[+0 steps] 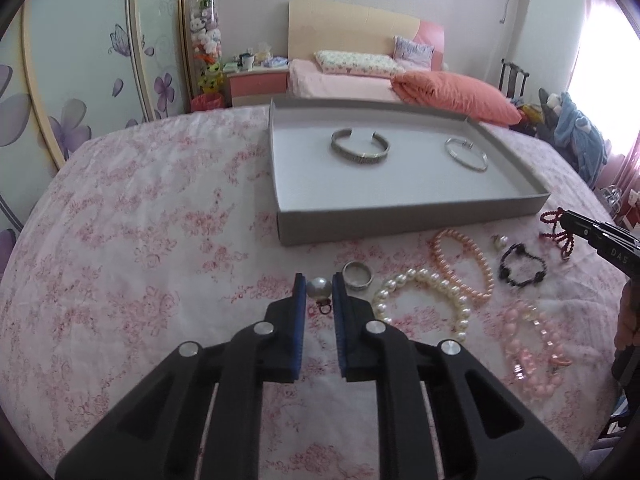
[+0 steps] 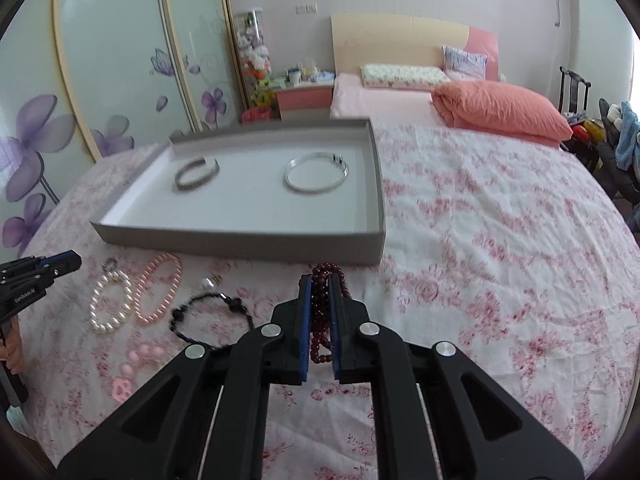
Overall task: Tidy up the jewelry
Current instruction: 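Carry the red necklace with the right tool into the tray while the left tool drops the pearl stud there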
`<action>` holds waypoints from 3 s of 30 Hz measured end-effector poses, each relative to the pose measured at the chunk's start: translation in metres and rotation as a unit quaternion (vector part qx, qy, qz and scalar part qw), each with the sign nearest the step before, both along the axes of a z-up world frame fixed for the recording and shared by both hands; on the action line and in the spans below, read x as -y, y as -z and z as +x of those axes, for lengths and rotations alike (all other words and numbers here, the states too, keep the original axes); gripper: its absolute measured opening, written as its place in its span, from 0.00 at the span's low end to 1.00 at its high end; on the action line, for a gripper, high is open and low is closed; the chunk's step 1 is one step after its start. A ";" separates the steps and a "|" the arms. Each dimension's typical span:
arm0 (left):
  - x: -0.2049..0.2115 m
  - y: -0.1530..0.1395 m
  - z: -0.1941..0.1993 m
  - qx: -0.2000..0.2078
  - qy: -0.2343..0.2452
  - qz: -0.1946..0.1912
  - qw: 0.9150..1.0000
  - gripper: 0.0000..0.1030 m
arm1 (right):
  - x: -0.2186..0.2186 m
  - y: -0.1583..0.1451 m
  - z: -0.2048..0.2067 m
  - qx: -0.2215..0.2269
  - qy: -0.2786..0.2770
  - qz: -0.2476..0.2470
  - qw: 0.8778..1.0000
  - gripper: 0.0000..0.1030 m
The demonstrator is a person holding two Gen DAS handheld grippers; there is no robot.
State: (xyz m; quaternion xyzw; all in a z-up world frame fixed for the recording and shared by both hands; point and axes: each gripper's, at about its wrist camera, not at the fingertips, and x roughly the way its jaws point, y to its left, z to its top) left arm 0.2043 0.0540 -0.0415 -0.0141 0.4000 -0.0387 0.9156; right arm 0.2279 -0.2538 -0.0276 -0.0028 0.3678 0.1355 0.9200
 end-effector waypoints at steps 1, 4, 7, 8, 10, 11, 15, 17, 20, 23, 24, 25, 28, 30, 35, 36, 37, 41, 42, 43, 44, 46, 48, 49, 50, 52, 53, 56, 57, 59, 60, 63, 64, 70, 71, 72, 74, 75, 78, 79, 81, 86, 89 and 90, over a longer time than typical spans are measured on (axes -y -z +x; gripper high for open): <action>0.000 -0.003 -0.002 0.004 0.002 -0.002 1.000 0.14 | 0.000 -0.007 -0.003 0.010 -0.001 0.005 1.000 0.09; 0.004 -0.014 -0.008 0.021 0.007 -0.009 1.000 0.14 | 0.001 -0.021 -0.009 0.028 -0.004 0.013 1.000 0.09; 0.008 -0.023 -0.013 0.034 0.012 -0.012 0.999 0.14 | -0.001 -0.032 -0.015 0.044 -0.008 0.018 0.999 0.09; 0.009 -0.025 -0.015 0.038 0.013 -0.014 0.999 0.14 | -0.001 -0.035 -0.017 0.049 -0.010 0.020 0.999 0.09; 0.012 -0.029 -0.017 0.044 0.014 -0.016 0.999 0.14 | -0.003 -0.040 -0.020 0.056 -0.013 0.023 0.998 0.09; 0.013 -0.031 -0.019 0.048 0.014 -0.017 0.999 0.14 | -0.004 -0.043 -0.022 0.061 -0.016 0.025 0.998 0.09; 0.014 -0.039 -0.023 0.059 0.014 -0.025 0.998 0.14 | -0.007 -0.054 -0.032 0.078 -0.027 0.035 0.996 0.09; 0.015 -0.042 -0.025 0.066 0.012 -0.026 0.997 0.14 | -0.008 -0.059 -0.037 0.086 -0.030 0.039 0.995 0.09; 0.016 -0.047 -0.027 0.075 0.009 -0.029 0.997 0.14 | -0.011 -0.069 -0.044 0.101 -0.039 0.046 0.993 0.09; 0.017 -0.052 -0.030 0.082 0.011 -0.032 0.996 0.14 | -0.014 -0.076 -0.050 0.112 -0.046 0.053 0.991 0.09; 0.018 -0.053 -0.032 0.083 0.011 -0.033 0.996 0.14 | -0.015 -0.078 -0.052 0.114 -0.048 0.054 0.991 0.09; 0.019 -0.054 -0.033 0.086 0.012 -0.033 0.996 0.14 | -0.016 -0.080 -0.055 0.117 -0.051 0.055 0.990 0.09; 0.020 -0.057 -0.036 0.091 0.013 -0.035 0.995 0.14 | -0.020 -0.083 -0.060 0.125 -0.056 0.053 0.989 0.09; 0.021 -0.060 -0.037 0.095 0.014 -0.039 0.995 0.14 | -0.022 -0.085 -0.063 0.131 -0.058 0.051 0.988 0.09; 0.023 -0.068 -0.040 0.109 0.015 -0.042 0.993 0.14 | -0.024 -0.093 -0.068 0.148 -0.059 0.053 0.986 0.09; 0.023 -0.070 -0.040 0.114 0.014 -0.042 0.993 0.14 | -0.025 -0.094 -0.069 0.152 -0.058 0.054 0.985 0.09; 0.023 -0.073 -0.041 0.118 0.014 -0.041 0.992 0.14 | -0.025 -0.097 -0.069 0.157 -0.057 0.055 0.984 0.09; 0.028 -0.084 -0.040 0.141 0.010 -0.036 0.989 0.14 | -0.027 -0.104 -0.067 0.176 -0.053 0.061 0.981 0.09; 0.030 -0.086 -0.040 0.146 0.009 -0.034 0.989 0.14 | -0.027 -0.105 -0.067 0.180 -0.052 0.061 0.980 0.09; 0.031 -0.089 -0.038 0.153 0.007 -0.031 0.988 0.14 | -0.030 -0.107 -0.066 0.190 -0.050 0.057 0.979 0.09; 0.034 -0.092 -0.037 0.160 0.006 -0.029 0.987 0.14 | -0.031 -0.108 -0.065 0.196 -0.048 0.055 0.978 0.09; 0.038 -0.096 -0.034 0.170 0.002 -0.024 0.985 0.14 | -0.035 -0.112 -0.063 0.211 -0.043 0.052 0.975 0.09; 0.042 -0.099 -0.032 0.178 -0.002 -0.019 0.984 0.14 | -0.038 -0.113 -0.061 0.219 -0.040 0.052 0.973 0.09; 0.044 -0.100 -0.030 0.182 -0.003 -0.017 0.983 0.14 | -0.040 -0.114 -0.058 0.223 -0.040 0.052 0.973 0.09; 0.047 -0.101 -0.028 0.185 -0.005 -0.014 0.983 0.14 | -0.040 -0.114 -0.058 0.225 -0.039 0.051 0.972 0.09; 0.048 -0.102 -0.024 0.187 -0.007 -0.012 0.982 0.14 | -0.042 -0.115 -0.054 0.231 -0.037 0.051 0.971 0.09; 0.049 -0.103 -0.021 0.188 -0.008 -0.011 0.982 0.14 | -0.043 -0.115 -0.052 0.232 -0.037 0.052 0.971 0.09; 0.051 -0.103 -0.015 0.193 -0.014 -0.006 0.981 0.14 | -0.044 -0.115 -0.050 0.238 -0.031 0.051 0.970 0.09; 0.052 -0.103 -0.011 0.194 -0.016 -0.005 0.981 0.14 | -0.044 -0.115 -0.048 0.239 -0.029 0.050 0.969 0.09; 0.052 -0.101 -0.004 0.193 -0.021 -0.005 0.981 0.14 | -0.045 -0.115 -0.042 0.240 -0.023 0.049 0.969 0.09; 0.053 -0.100 -0.001 0.192 -0.023 -0.004 0.981 0.14 | -0.046 -0.115 -0.038 0.239 -0.020 0.048 0.970 0.09; 0.054 -0.095 0.014 0.189 -0.032 0.002 0.981 0.14 | -0.048 -0.111 -0.026 0.233 -0.015 0.047 0.971 0.09; 0.054 -0.092 0.022 0.184 -0.036 0.004 0.982 0.14 | -0.049 -0.110 -0.020 0.230 -0.013 0.048 0.972 0.09; 0.052 -0.075 0.059 0.160 -0.040 0.005 0.986 0.14 | -0.051 -0.097 0.020 0.199 -0.005 0.055 0.978 0.09; 0.051 -0.072 0.065 0.155 -0.039 0.002 0.987 0.14 | -0.051 -0.095 0.026 0.194 -0.004 0.056 0.979 0.09; 0.050 -0.068 0.072 0.147 -0.037 -0.005 0.988 0.14 | -0.052 -0.091 0.033 0.186 -0.002 0.056 0.981 0.09; 0.048 -0.060 0.085 0.133 -0.037 -0.011 0.990 0.14 | -0.053 -0.083 0.046 0.169 0.002 0.057 0.984 0.09; 0.048 -0.056 0.089 0.129 -0.037 -0.012 0.991 0.14 | -0.053 -0.079 0.054 0.158 0.004 0.058 0.986 0.09; 0.050 -0.048 0.103 0.120 -0.036 -0.009 0.992 0.14 | -0.054 -0.067 0.071 0.135 0.010 0.059 0.989 0.09; 0.052 -0.047 0.108 0.119 -0.033 -0.006 0.992 0.14 | -0.055 -0.064 0.075 0.131 0.011 0.057 0.990 0.09; 0.055 -0.045 0.114 0.119 -0.028 0.000 0.992 0.14 | -0.057 -0.058 0.082 0.122 0.012 0.051 0.991 0.09; 0.061 -0.034 0.131 0.105 -0.023 0.006 0.994 0.14 | -0.058 -0.043 0.098 0.093 0.019 0.048 0.994 0.10; 0.061 -0.027 0.138 0.093 -0.023 0.000 0.995 0.14 | -0.059 -0.036 0.104 0.072 0.019 0.047 0.996 0.19; 0.060 -0.025 0.139 0.090 -0.025 -0.003 0.996 0.16 | -0.058 -0.034 0.106 0.066 0.020 0.047 0.997 0.26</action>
